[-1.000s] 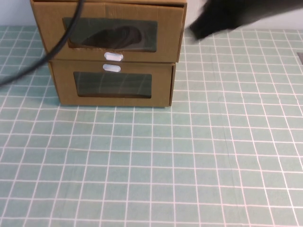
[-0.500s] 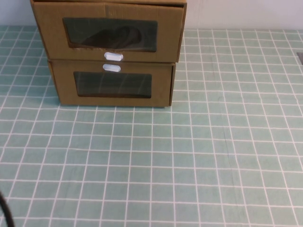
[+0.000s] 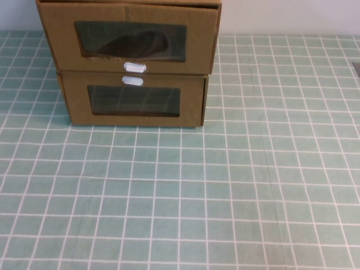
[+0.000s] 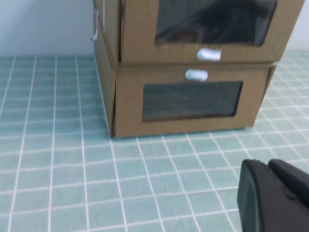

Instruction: Close the shoe box

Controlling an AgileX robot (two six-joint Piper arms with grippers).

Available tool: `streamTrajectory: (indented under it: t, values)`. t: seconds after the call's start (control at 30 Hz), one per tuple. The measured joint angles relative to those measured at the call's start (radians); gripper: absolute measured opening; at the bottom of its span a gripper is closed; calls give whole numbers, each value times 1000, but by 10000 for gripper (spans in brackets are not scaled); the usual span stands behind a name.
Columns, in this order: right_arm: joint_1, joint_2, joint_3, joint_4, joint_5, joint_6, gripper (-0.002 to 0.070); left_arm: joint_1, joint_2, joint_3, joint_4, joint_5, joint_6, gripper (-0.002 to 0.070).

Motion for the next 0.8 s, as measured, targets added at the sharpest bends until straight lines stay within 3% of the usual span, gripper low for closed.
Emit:
streamTrajectory:
  t: [0.2,0.8]
  values:
    - [0,-69,51,-41,-3,0,-14,0,-5,98,-4,-80,-2,-5]
    - [0,-71,55,-41,-7,0,-14,0,-5,99,-4,-93,-4,-5]
